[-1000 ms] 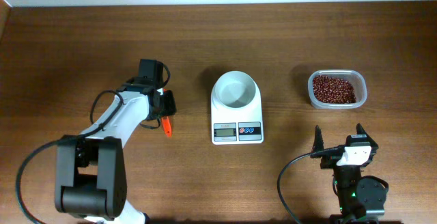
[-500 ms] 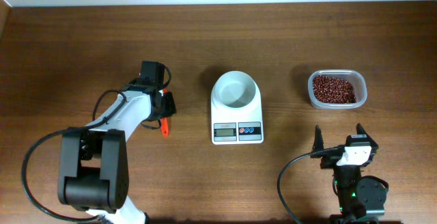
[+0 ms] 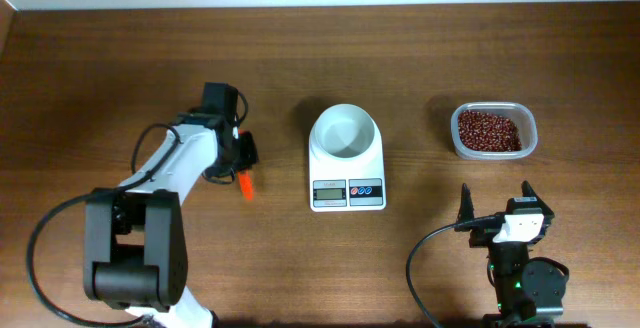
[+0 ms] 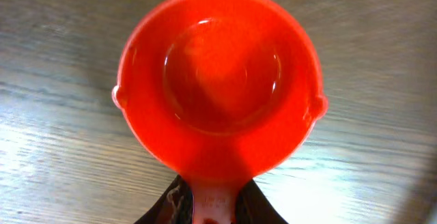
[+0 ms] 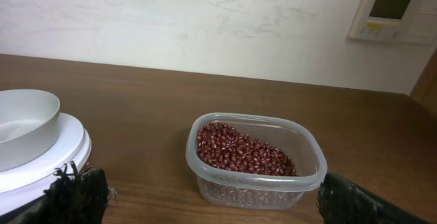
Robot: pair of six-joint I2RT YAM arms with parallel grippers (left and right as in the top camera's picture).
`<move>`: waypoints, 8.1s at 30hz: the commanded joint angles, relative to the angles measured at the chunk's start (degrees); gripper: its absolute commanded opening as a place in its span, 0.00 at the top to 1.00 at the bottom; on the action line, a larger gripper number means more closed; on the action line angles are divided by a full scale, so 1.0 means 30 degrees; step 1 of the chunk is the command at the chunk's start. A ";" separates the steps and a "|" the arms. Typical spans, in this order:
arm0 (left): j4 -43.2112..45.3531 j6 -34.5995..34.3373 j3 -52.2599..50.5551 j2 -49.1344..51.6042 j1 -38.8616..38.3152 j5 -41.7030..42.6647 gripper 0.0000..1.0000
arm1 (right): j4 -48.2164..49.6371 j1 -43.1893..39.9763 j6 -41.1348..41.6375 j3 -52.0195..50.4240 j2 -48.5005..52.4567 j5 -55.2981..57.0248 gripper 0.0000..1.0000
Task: Scoop item into bowl and weigh 50g on scale
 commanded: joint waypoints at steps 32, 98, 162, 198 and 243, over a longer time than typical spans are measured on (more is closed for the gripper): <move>-0.1617 -0.1836 0.2135 0.0197 0.3366 1.8141 1.00 | -0.0306 -0.0138 0.4386 0.0525 -0.0087 -0.3497 0.01; -0.0401 -0.7839 0.2135 0.0204 0.0452 2.1493 1.00 | -0.1129 1.5300 1.5883 2.0334 2.9900 0.2193 0.75; 0.0554 -0.0510 0.2135 0.0204 0.1129 1.8710 0.01 | -2.7132 -0.1472 0.1341 3.6880 3.6348 0.0809 0.96; 0.0554 -0.0510 0.2135 0.0204 0.1129 1.7726 0.01 | -2.5762 -0.2390 0.0197 3.6734 4.0508 0.0685 0.35; 0.0561 -0.0510 0.2135 0.0204 0.1137 1.7027 0.01 | -2.4414 -0.2353 0.1515 3.4978 3.9000 0.0168 0.76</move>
